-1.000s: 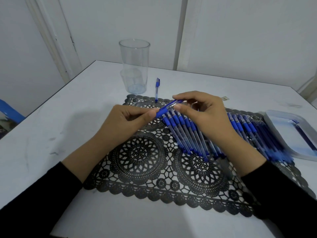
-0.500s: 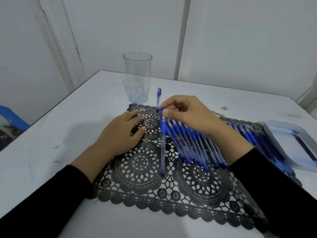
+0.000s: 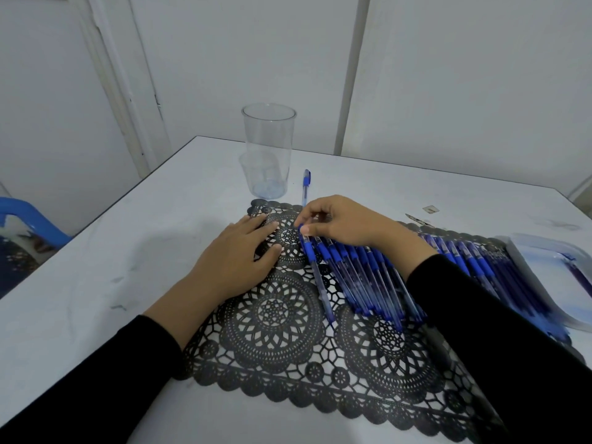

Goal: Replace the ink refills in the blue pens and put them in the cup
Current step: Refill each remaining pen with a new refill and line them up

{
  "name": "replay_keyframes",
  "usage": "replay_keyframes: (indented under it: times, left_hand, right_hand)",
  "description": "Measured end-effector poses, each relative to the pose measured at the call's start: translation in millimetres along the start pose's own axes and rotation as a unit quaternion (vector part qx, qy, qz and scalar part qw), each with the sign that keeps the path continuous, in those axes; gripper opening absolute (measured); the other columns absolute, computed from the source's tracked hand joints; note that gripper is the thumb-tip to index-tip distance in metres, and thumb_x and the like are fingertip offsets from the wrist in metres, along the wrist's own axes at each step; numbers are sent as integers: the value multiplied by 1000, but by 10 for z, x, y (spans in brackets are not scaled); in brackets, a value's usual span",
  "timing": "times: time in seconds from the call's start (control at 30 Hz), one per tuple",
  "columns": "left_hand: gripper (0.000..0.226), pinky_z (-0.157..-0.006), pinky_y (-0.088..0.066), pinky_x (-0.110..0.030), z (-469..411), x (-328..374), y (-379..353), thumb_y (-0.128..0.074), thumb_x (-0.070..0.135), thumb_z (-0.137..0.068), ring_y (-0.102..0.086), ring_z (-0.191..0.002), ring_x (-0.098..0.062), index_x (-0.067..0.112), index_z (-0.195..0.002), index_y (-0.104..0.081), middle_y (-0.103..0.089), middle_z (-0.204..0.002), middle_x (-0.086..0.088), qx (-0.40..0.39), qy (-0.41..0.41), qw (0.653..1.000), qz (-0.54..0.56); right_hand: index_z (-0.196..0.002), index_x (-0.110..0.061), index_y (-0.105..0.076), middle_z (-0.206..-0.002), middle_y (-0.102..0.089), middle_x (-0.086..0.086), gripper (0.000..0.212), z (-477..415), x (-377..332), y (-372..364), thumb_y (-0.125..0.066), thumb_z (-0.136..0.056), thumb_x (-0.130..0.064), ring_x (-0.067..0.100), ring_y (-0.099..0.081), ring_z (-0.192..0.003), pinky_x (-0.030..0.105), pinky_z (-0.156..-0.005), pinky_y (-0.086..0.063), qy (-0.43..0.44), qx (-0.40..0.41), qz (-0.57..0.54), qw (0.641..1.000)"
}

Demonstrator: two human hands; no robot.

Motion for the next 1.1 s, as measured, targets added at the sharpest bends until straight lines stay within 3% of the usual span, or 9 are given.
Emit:
replay_keyframes:
  times: [0.17, 0.23, 0.33, 0.47, 0.57, 0.67, 0.77, 0.9, 1.1]
  left_hand:
    - [56, -123, -14, -36, -12, -12, -8, -42, 50, -100, -14, -151, -15, 32, -152, -34, -23, -163, 7, -4, 1, 1000, -1]
    - [56, -123, -14, -36, -23, -7, -4, -42, 51, -100, -14, -151, -15, 33, -152, -34, -23, -163, 7, -7, 0, 1000, -8]
    - [53, -123, -15, -35, -78, 3, 31, -41, 48, -101, -17, -151, -16, 32, -151, -37, -26, -162, 6, -9, -8, 1000, -25]
    - [48, -120, -21, -35, -230, 16, 91, -38, 44, -103, -26, -147, -16, 30, -148, -43, -33, -159, 6, 6, -36, 999, -32]
    - [46, -111, -34, -34, -342, 60, 132, -40, 44, -102, -38, -139, -12, 31, -145, -46, -41, -153, 10, 26, -57, 998, -27]
    - [46, -105, -35, -27, -423, 74, 103, -42, 42, -102, -40, -135, -7, 30, -146, -45, -42, -151, 12, 24, -68, 997, -28]
    - [47, -107, -32, -23, -477, 61, 65, -43, 43, -102, -38, -137, -6, 29, -147, -44, -42, -151, 12, 21, -73, 997, -21]
    - [53, -116, -19, -24, -498, 28, 6, -42, 46, -102, -23, -146, -5, 30, -152, -36, -30, -158, 13, -1, -60, 998, -11]
    - [55, -118, -9, -23, -521, -7, -31, -37, 49, -102, -10, -150, -6, 33, -154, -28, -19, -162, 15, -21, -45, 999, -15]
  right_hand:
    - [-108, -21, -71, -95, -63, -10, 16, -51, 35, -63, -63, -94, -24, -3, -54, -82, 15, -71, -38, 7, -21, 65, 998]
    - [-106, -22, -71, -98, -64, -7, 15, -59, 57, -54, -63, -94, -25, 0, -55, -86, 19, -75, -41, 7, -16, 66, 998]
    - [-104, -22, -72, -97, -69, -6, 14, -70, 89, 52, -63, -94, -25, 6, -62, -90, 20, -81, -48, 9, 38, 15, 999]
    - [-101, -19, -73, -86, -69, -11, 14, -155, 232, 207, -61, -94, -23, -5, -60, -74, 14, -68, -43, -26, 142, -23, 989]
    - [-106, -17, -73, -95, -70, -6, 18, -278, 355, 244, -62, -93, -22, 6, -62, -89, 18, -81, -46, -64, 199, -13, 978]
    - [-114, -15, -71, -108, -71, 2, 24, -405, 403, 248, -63, -92, -21, 12, -63, -98, 20, -91, -45, -81, 228, 6, 970]
    - [-119, -14, -69, -112, -71, 5, 30, -512, 384, 253, -64, -91, -24, 13, -63, -100, 20, -94, -44, -79, 234, 24, 969]
    - [-121, -13, -68, -121, -68, 6, 38, -605, 373, 228, -69, -89, -32, 14, -61, -108, 12, -84, -35, -86, 226, 36, 970]
    - [-117, -12, -71, -114, -69, 5, 33, -628, 413, 236, -69, -88, -29, 13, -60, -102, 7, -76, -31, -99, 215, 46, 970]
Point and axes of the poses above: each hand's wrist, its own z-axis away from the middle knuckle, its own y-axis out of the back of the hand, x = y × z, the point moved 6 cm from there along -z, towards the middle knuckle
